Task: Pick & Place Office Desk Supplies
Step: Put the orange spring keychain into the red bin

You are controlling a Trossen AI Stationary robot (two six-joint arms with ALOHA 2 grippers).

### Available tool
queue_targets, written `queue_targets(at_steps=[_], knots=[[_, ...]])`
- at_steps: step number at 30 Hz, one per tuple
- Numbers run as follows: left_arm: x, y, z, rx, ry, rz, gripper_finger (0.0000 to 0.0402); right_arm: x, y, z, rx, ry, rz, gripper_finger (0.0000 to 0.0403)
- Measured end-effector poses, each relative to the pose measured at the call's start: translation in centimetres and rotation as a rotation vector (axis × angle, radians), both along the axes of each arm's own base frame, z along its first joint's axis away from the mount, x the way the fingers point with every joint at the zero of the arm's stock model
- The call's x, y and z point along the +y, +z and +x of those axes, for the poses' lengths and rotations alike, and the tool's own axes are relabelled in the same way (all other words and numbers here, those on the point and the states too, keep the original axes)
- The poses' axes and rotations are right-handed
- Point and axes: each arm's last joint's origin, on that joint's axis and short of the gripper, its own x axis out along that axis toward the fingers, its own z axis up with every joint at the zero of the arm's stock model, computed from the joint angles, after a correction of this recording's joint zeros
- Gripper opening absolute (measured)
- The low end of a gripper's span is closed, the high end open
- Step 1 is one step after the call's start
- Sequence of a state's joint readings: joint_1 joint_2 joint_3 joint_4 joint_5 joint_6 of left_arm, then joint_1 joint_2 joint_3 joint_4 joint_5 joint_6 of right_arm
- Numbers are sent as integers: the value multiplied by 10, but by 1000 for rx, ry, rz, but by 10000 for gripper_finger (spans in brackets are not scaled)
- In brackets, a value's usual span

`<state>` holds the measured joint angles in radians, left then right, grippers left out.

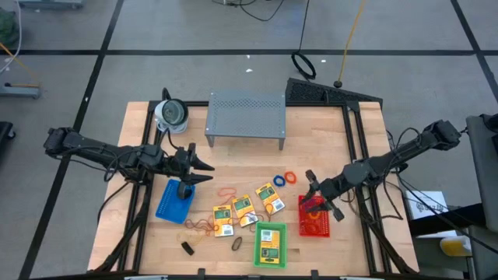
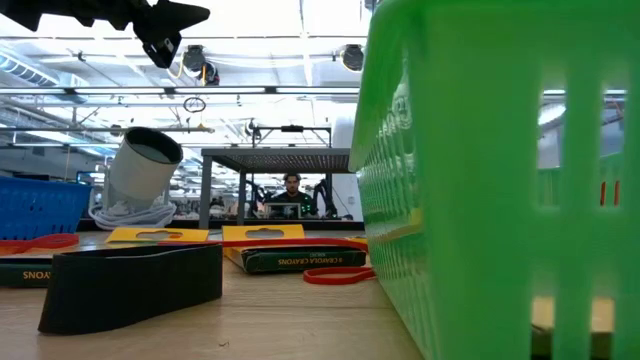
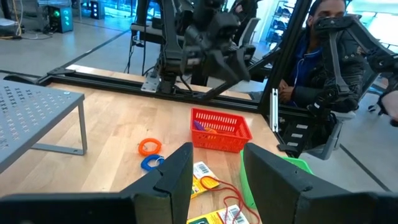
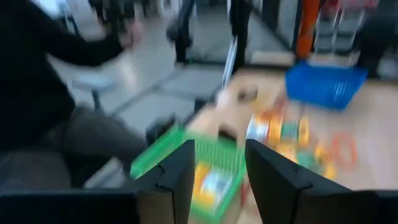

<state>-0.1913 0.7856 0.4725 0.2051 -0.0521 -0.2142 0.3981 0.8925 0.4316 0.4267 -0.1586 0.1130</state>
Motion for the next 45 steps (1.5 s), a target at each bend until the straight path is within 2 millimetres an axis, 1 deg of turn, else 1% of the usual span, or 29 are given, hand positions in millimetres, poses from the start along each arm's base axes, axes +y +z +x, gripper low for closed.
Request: queue_targets(at_steps=[3, 6, 9, 11, 13, 15, 16, 19, 23, 25, 28, 30, 32, 35, 38, 45], knots=[[0, 1, 0, -7, 0, -1, 152, -2, 13, 5, -154, 3, 35, 130], [0, 1, 0, -8, -1, 0, 152, -3, 22, 8, -338, 38, -32, 130], [0, 1, 0, -8, 0, 0, 152, -2, 32, 8, -508, 20, -69, 130], [0, 1, 0, -8, -1, 0, 152, -2, 38, 8, -591, 8, -48, 130], [0, 1, 0, -8, -1, 0, 152, -4, 41, 8, -600, -21, 10, 130], [0, 1, 0, -8, -1, 0, 152, -7, 39, 12, -530, -89, 50, 130], [0, 1, 0, -8, -1, 0, 152, -8, 36, 14, -482, -128, 38, 130], [0, 1, 0, -8, -1, 0, 152, -10, 27, 24, -287, -196, -53, 130], [0, 1, 0, -8, 0, 0, 152, -12, 28, 38, 5, -306, -201, 130], [0, 1, 0, -9, 0, 0, 152, -12, 30, 42, 116, -343, -253, 130], [0, 1, 0, -9, 0, 0, 152, -15, 37, 47, 256, -388, -230, 130], [0, 1, 0, -9, 0, 0, 152, -18, 37, 49, 365, -425, -198, 130], [0, 1, 0, -9, 0, -1, 152, -21, 32, 49, 479, -457, -189, 130], [0, 1, 0, -8, 1, -3, 152, -23, 23, 51, 591, -491, -187, 130], [0, 1, 0, -7, 2, -11, 152, -26, 8, 53, 704, -520, -209, 130], [0, 1, 0, -5, 4, -28, 152, -30, -29, 72, 893, -580, -246, 130]])
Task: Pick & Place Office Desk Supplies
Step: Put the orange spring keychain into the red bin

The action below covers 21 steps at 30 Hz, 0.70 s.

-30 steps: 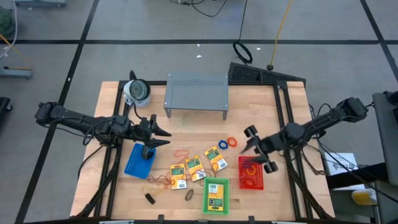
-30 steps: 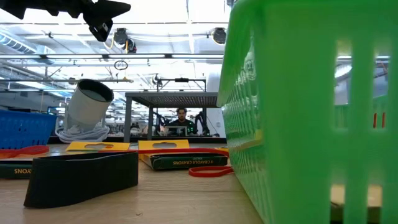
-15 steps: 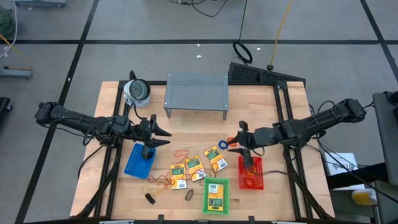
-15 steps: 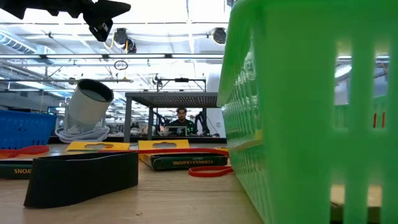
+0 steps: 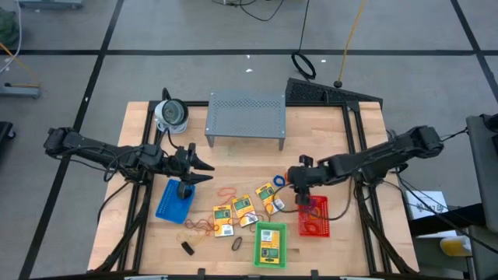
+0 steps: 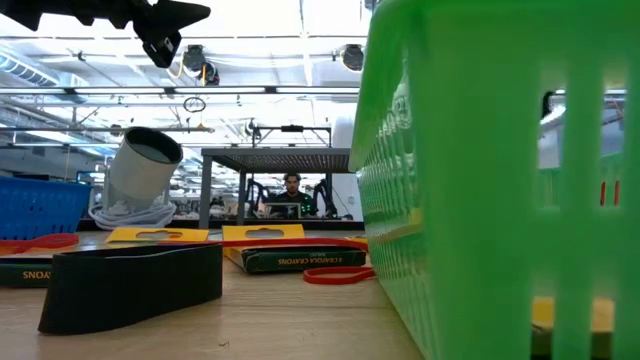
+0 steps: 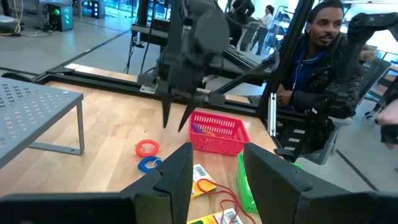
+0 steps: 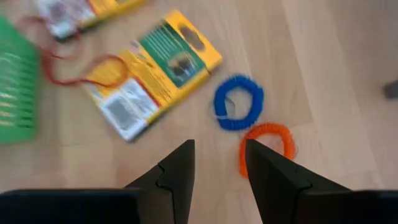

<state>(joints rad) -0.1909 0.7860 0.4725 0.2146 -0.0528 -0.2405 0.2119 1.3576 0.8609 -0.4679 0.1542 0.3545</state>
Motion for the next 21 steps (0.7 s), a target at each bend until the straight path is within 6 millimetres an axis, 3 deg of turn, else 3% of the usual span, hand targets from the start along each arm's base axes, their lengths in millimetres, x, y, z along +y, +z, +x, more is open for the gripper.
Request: queue_targets(at_steps=[10, 21], knots=[[0, 0, 0, 1, 0, -5, 152, -21, -24, 21, 177, -95, -32, 130], [0, 0, 0, 1, 0, -5, 152, -41, -27, 22, 199, -191, -17, 130]])
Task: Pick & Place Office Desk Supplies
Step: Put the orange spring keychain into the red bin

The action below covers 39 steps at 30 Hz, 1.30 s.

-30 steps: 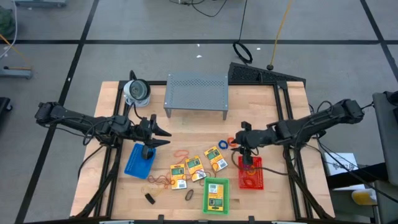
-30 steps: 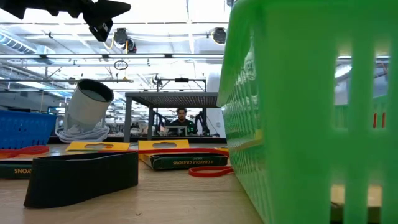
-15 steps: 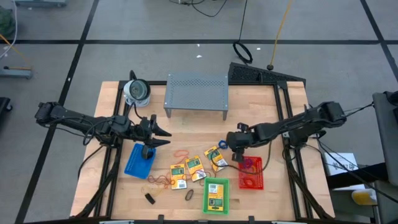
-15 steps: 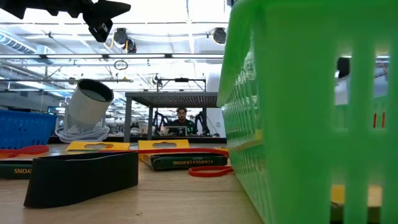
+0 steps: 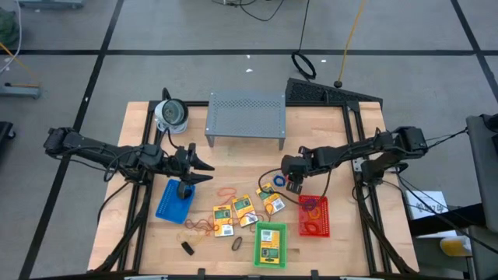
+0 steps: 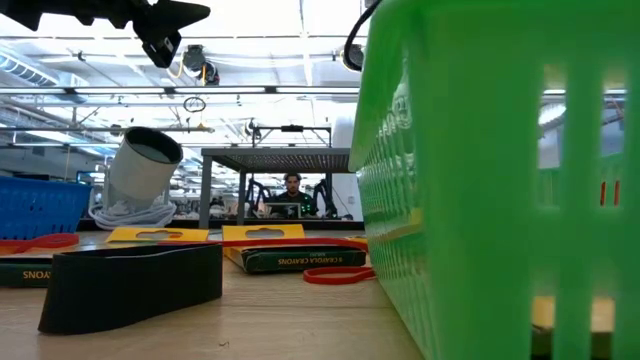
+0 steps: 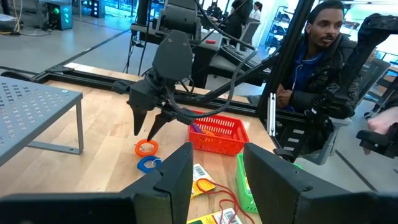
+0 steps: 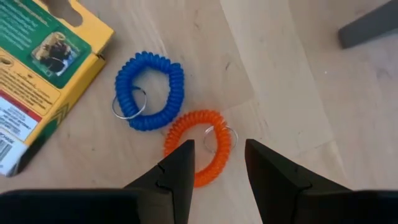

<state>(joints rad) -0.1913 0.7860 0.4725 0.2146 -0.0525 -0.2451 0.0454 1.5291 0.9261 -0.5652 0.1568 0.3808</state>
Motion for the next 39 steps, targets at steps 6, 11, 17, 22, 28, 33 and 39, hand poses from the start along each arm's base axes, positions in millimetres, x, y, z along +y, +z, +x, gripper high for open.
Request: queue_targets(at_steps=[6, 11, 17, 22, 28, 33, 39], knots=[[0, 0, 0, 1, 0, -4, 152, 0, -1, -1, 11, 0, 1, 130], [0, 0, 0, 4, 1, -24, 152, 0, -1, -1, 8, 0, 1, 130], [0, 0, 0, 7, 3, -44, 152, 0, -1, 0, 3, 1, 3, 130], [0, 0, 0, 7, 3, -52, 152, 0, -11, -4, -8, -1, 19, 130], [0, 0, 0, 7, 2, -52, 152, -4, -21, -10, 8, -28, 59, 130], [0, 0, 0, 7, 2, -53, 152, -4, -32, -15, -20, -27, 60, 130], [0, 0, 0, 8, 2, -54, 152, -4, -39, -18, -45, -18, 61, 82]])
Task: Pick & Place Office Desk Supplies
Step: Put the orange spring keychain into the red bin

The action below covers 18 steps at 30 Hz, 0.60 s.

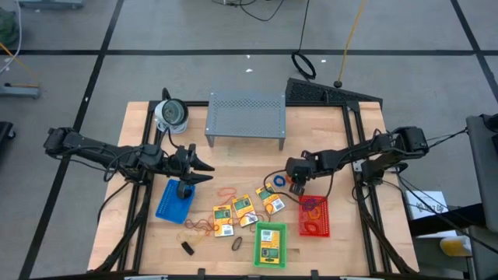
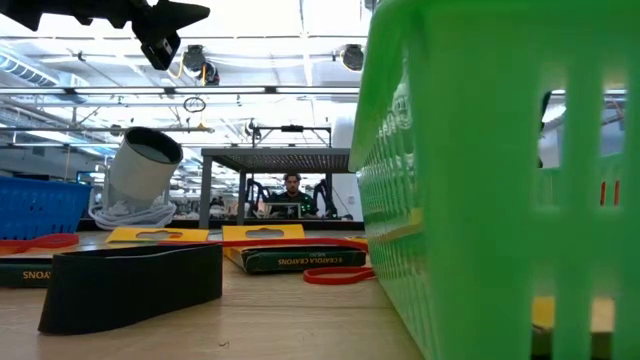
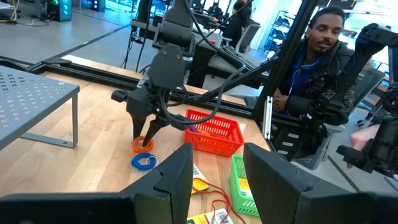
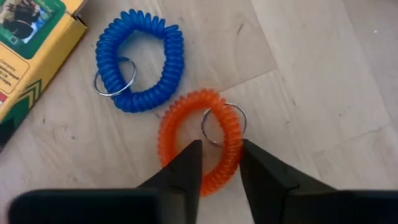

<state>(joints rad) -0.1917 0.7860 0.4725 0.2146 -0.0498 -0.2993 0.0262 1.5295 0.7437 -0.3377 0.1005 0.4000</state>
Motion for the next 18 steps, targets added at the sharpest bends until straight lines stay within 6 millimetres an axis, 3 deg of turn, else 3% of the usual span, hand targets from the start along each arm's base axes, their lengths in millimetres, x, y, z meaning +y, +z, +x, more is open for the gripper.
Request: queue_targets(at_steps=[5, 11, 18], knots=[[0, 0, 0, 0, 0, -1, 152, 0, 1, 0, -7, -1, 2, 13], [0, 0, 0, 3, 2, -17, 152, 3, 12, -5, -42, 31, -10, 7], [0, 0, 0, 4, 3, -20, 152, 17, 51, -16, -221, 122, -49, 3]])
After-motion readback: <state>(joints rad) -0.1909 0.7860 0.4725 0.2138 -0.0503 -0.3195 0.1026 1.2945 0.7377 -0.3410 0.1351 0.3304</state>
